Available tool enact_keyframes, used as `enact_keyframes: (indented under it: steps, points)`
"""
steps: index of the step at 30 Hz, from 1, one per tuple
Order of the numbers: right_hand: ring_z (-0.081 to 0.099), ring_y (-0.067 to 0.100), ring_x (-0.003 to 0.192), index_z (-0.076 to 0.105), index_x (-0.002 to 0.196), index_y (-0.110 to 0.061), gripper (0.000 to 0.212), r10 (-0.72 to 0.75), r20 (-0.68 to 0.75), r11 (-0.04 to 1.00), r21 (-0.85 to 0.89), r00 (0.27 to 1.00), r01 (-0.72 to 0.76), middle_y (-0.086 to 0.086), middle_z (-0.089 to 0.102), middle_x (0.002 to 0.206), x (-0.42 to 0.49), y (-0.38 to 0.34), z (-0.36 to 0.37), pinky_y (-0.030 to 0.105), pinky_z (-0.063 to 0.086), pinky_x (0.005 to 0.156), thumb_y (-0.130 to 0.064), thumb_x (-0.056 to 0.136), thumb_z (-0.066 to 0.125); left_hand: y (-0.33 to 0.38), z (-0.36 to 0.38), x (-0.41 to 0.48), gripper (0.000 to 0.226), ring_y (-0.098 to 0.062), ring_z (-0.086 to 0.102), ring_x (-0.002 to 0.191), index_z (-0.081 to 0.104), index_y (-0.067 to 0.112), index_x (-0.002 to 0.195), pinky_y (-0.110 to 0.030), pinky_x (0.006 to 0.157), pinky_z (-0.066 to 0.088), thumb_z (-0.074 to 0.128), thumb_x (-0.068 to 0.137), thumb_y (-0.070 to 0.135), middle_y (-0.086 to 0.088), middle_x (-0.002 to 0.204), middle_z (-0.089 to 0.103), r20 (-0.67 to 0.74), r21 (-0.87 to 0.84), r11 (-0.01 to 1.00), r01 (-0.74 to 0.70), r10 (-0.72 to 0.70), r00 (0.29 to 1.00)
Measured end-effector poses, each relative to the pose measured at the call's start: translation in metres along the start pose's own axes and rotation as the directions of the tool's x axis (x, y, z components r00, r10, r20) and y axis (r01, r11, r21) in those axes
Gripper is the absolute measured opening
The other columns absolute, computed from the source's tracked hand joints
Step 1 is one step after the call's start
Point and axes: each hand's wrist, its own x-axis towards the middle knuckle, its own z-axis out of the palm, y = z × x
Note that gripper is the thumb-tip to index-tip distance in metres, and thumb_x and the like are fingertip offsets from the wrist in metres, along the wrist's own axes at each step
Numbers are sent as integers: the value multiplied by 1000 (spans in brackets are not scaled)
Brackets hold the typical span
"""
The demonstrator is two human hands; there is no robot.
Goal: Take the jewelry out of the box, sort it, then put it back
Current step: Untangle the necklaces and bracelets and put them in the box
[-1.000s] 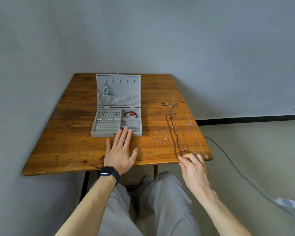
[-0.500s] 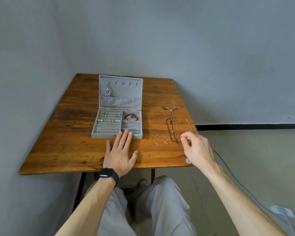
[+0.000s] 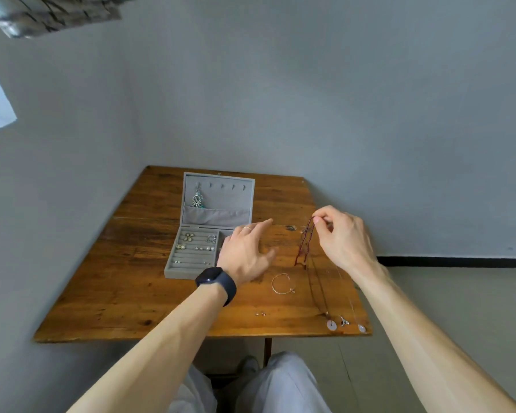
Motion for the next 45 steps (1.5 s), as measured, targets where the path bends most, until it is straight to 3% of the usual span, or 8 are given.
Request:
enact_keyframes:
  steps: [5,9,12,15,25,37,42,45]
  points:
    - [60,14,80,70,98,-29,9,-83,-88,996,28,993,86,-9,71,89,6,-19,-20,15,38,65,-28,97,60,57,-25,33,61,-15,53,127,49,31,142,-24,99,39,66,87,52,5,139,58,105,-375,926,-33,78,991]
    - [54,-6,70,70,96,-33,8,-52,-102,991,121,993,64,-22,62,79,8,-25,-30,-3,32,60,-31,95,63,70,-28,32,29,-2,57,71,70,24,87,-34,72,51,60,94,51,15,74,64,142,-532,846,-3,93,986]
    - [58,-4,77,71,95,-34,8,-38,-86,981,186,996,53,-21,65,81,7,-24,-32,0,35,66,-32,94,63,66,-31,21,30,-3,66,78,75,25,83,-23,79,51,60,96,47,12,82,75,165,-647,763,2,138,977]
    - [60,-5,83,71,94,-36,9,5,-41,970,243,999,5,-23,67,85,3,-19,-27,6,39,70,-34,94,63,53,-36,10,28,-17,69,80,78,22,83,-29,89,54,64,95,43,-4,87,77,202,-714,698,58,126,971]
    - [66,4,90,67,89,-35,14,207,112,843,483,972,-235,-14,72,90,-14,-3,21,25,51,80,-25,96,61,-7,-53,-33,17,-18,67,65,75,8,89,-30,73,57,70,93,24,-10,87,74,427,-656,679,331,-29,904]
    - [68,2,79,65,100,-33,8,370,187,774,481,910,-413,-16,70,91,-32,6,56,17,43,61,-31,99,57,-84,-103,-69,22,-13,56,59,78,17,96,-20,58,46,71,91,37,2,73,66,407,-479,738,475,-293,865]
    - [67,3,79,64,105,-30,11,425,208,727,501,881,-469,-15,69,93,-40,5,67,18,45,60,-30,101,54,-84,-118,-73,33,-20,57,76,60,14,75,-34,80,52,66,89,44,-1,76,55,445,-682,526,508,-253,859]
    - [68,10,82,64,108,-26,13,452,262,663,541,853,-518,-9,70,94,-45,6,77,30,55,70,-26,102,54,-79,-123,-70,24,-30,67,102,60,18,72,-44,97,48,61,91,31,-5,80,62,357,-920,80,384,-232,905]
